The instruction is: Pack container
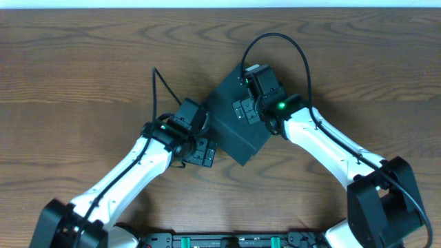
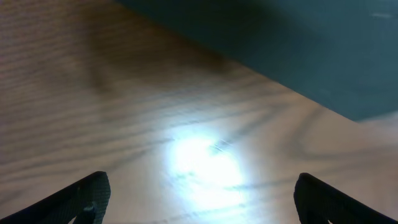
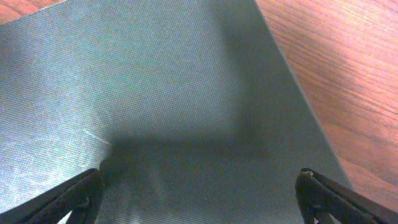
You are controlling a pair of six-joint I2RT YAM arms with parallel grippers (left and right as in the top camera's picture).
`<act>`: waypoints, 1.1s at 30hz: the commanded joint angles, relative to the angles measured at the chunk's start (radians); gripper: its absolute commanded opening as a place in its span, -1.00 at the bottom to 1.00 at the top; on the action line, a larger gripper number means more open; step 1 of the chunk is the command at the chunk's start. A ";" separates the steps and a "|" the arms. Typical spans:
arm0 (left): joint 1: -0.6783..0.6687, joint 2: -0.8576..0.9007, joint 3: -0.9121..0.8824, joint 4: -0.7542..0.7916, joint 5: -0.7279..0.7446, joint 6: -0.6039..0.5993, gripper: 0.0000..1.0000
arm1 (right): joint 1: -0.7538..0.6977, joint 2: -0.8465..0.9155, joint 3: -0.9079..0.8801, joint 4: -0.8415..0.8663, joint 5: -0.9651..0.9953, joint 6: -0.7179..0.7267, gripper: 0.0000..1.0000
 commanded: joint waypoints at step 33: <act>-0.003 0.211 -0.003 0.461 -0.065 -0.011 0.91 | 0.010 0.052 -0.018 -0.019 0.045 -0.013 0.98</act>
